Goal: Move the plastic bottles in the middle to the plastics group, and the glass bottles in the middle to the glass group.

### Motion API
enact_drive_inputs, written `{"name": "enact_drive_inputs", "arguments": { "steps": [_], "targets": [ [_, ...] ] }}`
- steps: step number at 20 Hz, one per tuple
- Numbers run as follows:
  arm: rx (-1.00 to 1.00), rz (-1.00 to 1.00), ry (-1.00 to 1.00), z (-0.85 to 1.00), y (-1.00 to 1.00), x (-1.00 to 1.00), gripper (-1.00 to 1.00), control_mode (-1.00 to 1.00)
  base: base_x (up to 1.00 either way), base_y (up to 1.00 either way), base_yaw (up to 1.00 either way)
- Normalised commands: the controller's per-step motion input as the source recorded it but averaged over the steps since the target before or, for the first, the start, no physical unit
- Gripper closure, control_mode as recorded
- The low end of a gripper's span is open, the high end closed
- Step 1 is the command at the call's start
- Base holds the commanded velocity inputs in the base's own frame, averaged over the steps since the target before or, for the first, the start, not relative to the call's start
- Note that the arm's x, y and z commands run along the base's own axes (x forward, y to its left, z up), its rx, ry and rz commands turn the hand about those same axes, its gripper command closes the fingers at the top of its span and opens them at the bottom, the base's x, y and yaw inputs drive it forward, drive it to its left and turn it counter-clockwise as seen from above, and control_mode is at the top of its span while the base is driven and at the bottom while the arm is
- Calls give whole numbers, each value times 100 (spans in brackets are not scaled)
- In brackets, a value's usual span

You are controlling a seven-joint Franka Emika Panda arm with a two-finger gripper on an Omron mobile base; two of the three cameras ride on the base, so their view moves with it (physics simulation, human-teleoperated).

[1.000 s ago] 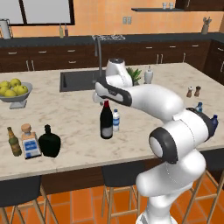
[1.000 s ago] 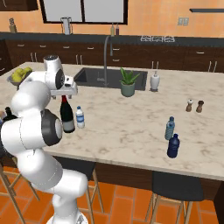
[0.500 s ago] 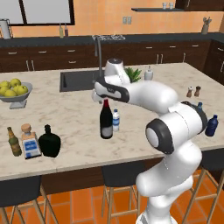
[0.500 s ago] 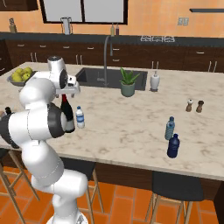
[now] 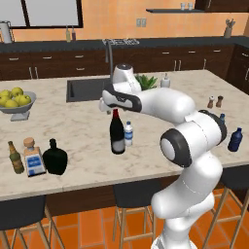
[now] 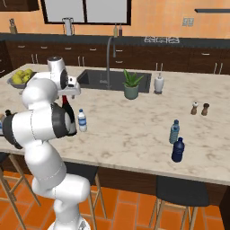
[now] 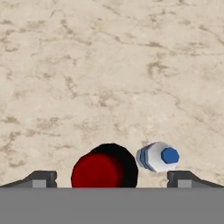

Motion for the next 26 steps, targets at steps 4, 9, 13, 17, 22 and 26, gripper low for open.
{"name": "enact_drive_inputs", "arguments": {
  "steps": [4,9,13,17,22,26],
  "targets": [
    [1,0,-12,-5,2,0,-100,-100,0,0,0],
    [2,-1,-11,0,0,-3,-100,-100,0,0,0],
    [0,-5,0,-12,0,10,-100,-100,0,0,0],
    [0,-4,3,-10,0,2,100,-100,0,0,0],
    [4,-2,10,-7,-6,-9,100,-100,0,0,0],
    [5,-4,7,-4,-14,-22,100,-100,0,0,0]
  ]
}}
